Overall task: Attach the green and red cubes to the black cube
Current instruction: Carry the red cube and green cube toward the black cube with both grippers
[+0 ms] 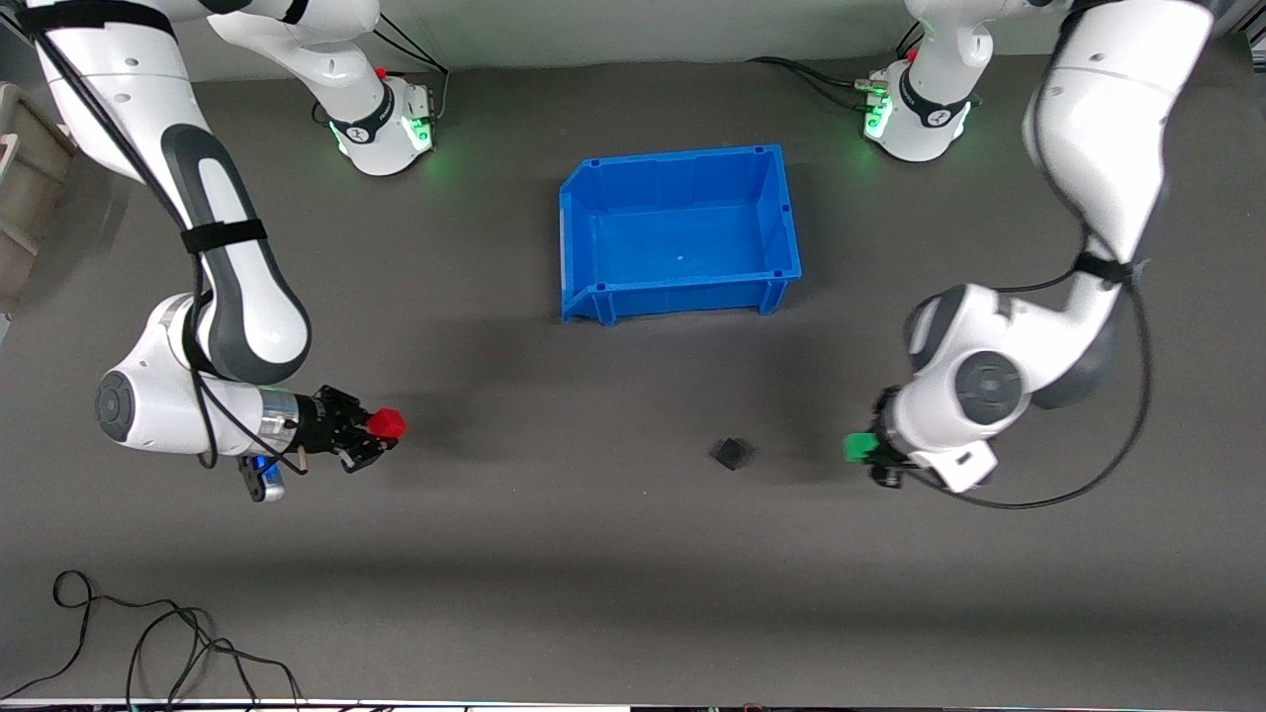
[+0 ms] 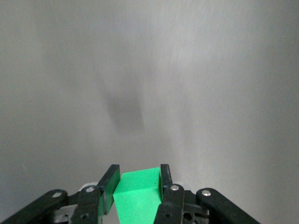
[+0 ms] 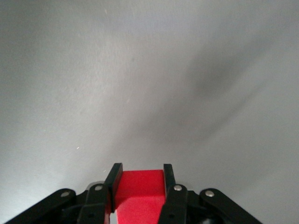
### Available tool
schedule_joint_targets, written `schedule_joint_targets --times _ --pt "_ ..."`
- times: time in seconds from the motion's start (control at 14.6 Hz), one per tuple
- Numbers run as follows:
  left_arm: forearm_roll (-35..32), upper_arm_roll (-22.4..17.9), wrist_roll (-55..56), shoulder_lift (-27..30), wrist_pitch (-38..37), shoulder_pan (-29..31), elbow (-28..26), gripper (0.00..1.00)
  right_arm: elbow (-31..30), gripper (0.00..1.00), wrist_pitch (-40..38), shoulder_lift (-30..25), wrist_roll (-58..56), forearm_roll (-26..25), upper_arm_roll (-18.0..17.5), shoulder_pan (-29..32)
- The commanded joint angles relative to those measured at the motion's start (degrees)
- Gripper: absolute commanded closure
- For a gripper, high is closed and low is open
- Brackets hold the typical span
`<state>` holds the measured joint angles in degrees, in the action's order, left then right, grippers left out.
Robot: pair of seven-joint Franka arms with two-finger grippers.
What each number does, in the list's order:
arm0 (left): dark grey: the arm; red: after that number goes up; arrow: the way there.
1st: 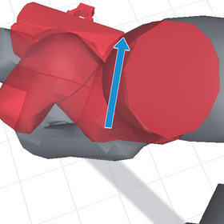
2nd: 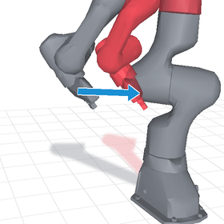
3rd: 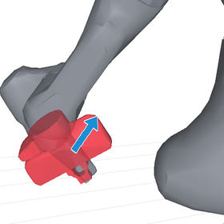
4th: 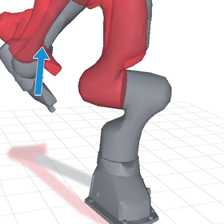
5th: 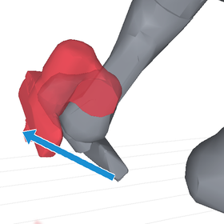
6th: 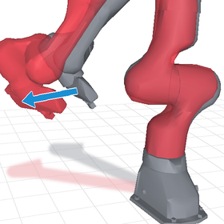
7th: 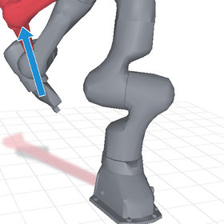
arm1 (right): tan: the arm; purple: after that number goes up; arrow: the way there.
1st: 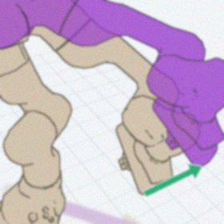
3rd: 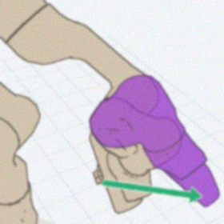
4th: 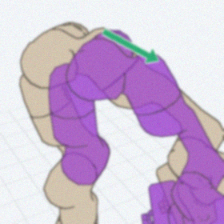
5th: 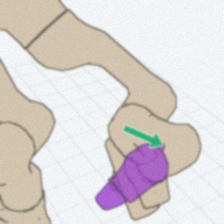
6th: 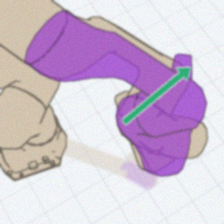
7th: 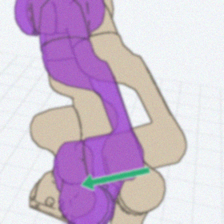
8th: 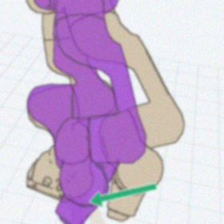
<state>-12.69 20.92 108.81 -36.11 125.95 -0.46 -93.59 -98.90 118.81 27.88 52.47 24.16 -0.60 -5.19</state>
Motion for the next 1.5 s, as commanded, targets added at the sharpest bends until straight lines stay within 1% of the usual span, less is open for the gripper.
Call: schedule_joint_targets --times 0.0,0.07,0.14,0.21,0.34,0.48,0.62,0.68,0.82,1.03,1.09,1.3,1.44 --pt "-1.1 -1.2 6.9 -5.3 -1.1 -7.3 6.8 1.0 1.6 1.0 -0.8 -0.6 14.0 0.7 0.5 -5.1" --pt "-1.4 -1.8 6.9 -5.8 -0.9 -9.0 7.4 1.0 3.1 1.0 -0.4 0.8 19.7 -1.3 0.5 -7.4" --pt "-2.5 -2.0 6.9 -6.6 -0.8 -10.3 7.9 1.0 5.8 1.0 -0.3 3.3 25.6 -4.4 0.5 -9.1" --pt "-3.3 -2.0 7.0 -7.4 -0.8 -10.9 8.6 1.0 8.4 1.0 -0.3 5.3 30.9 -6.4 0.4 -10.6" --pt "-3.5 -2.0 7.0 -8.6 -0.8 -11.1 10.2 1.0 14.1 1.0 -0.3 9.5 40.0 -7.2 0.4 -13.5" --pt "-4.6 -2.0 6.9 -9.5 -0.3 -11.6 11.1 1.0 17.6 1.0 -0.3 12.7 46.5 -7.4 0.5 -16.7" --pt "-4.9 -2.2 6.9 -11.1 1.6 -11.2 13.1 1.0 21.7 1.0 -0.2 15.9 53.1 -10.6 0.5 -18.6" --pt "-4.9 -2.6 7.0 -11.9 2.1 -11.2 13.9 1.0 22.2 1.0 -0.2 16.7 55.6 -12.4 0.4 -19.3" --pt "-5.0 -3.7 7.0 -13.5 3.1 -11.7 14.4 1.0 22.4 1.0 2.2 17.8 57.8 -12.9 0.4 -20.6" --pt "-4.9 -3.8 7.5 -14.2 5.4 -11.9 14.4 1.0 23.4 1.0 5.9 19.7 62.6 -12.7 0.4 -22.3" --pt "-4.9 -3.8 7.6 -14.6 6.0 -12.5 14.4 1.0 24.9 1.0 6.8 21.1 64.9 -12.7 0.3 -23.2" --pt "-4.9 -3.8 7.5 -15.0 6.0 -13.5 14.5 1.0 31.8 1.0 6.9 26.2 71.1 -12.8 0.3 -26.7" --pt "-4.9 -3.8 7.5 -15.0 6.0 -14.5 14.7 1.0 33.2 1.0 7.0 27.3 72.2 -12.8 0.3 -28.1"
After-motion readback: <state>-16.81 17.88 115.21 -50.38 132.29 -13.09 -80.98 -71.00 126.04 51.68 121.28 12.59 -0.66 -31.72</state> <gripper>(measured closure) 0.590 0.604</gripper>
